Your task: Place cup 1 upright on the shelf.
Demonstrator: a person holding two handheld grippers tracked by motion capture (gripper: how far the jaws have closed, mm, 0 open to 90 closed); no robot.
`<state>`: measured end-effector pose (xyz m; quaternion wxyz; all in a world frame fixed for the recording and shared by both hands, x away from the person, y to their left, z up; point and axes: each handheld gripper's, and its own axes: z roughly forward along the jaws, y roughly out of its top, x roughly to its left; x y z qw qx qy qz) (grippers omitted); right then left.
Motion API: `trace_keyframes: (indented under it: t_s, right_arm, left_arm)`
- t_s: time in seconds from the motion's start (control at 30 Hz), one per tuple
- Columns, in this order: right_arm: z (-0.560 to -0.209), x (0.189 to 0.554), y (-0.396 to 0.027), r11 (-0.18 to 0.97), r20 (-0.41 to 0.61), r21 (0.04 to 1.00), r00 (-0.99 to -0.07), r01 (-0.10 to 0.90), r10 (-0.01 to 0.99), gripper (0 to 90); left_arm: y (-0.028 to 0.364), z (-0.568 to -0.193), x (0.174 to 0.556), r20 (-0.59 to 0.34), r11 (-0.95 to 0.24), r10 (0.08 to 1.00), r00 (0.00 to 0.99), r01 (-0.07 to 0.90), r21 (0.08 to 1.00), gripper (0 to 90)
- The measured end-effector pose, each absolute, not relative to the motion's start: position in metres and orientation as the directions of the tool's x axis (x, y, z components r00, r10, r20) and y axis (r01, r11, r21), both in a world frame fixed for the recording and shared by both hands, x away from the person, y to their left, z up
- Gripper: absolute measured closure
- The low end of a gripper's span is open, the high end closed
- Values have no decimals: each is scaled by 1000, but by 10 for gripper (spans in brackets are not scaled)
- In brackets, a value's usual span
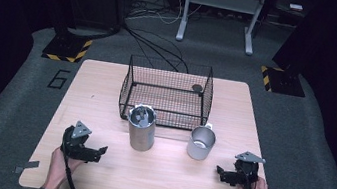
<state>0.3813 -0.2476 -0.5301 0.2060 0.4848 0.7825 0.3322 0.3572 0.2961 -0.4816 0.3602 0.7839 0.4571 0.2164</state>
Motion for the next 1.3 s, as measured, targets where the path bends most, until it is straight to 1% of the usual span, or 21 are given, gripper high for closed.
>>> trace_keyframes:
  t_s: [0.23,0.4,0.7,0.87,1.03,1.17,1.3]
  right_arm:
    - [-530,382,-247,315,2,718,-455,621,891,0]
    - [-530,384,-247,337,-2,716,-481,611,877,0]
    - [-530,384,-247,340,1,716,-487,610,873,0]
    - [-530,384,-247,342,-1,717,-490,607,872,0]
    - [-530,385,-247,344,-3,718,-491,605,871,0]
    - [-530,385,-247,344,-3,718,-491,605,871,0]
    - [-530,385,-247,345,-4,718,-492,605,871,0]
  left_arm:
    - [282,-466,357,27,-351,847,530,521,778,3]
    - [275,-458,358,28,-359,835,549,506,785,2]
    - [254,-441,365,48,-396,794,606,456,797,1]
    - [244,-435,372,21,-383,772,635,439,813,1]
    - [233,-429,377,14,-380,752,659,415,827,1]
    - [229,-425,381,18,-378,743,669,398,836,1]
    - [226,-421,387,1,-361,739,674,395,844,1]
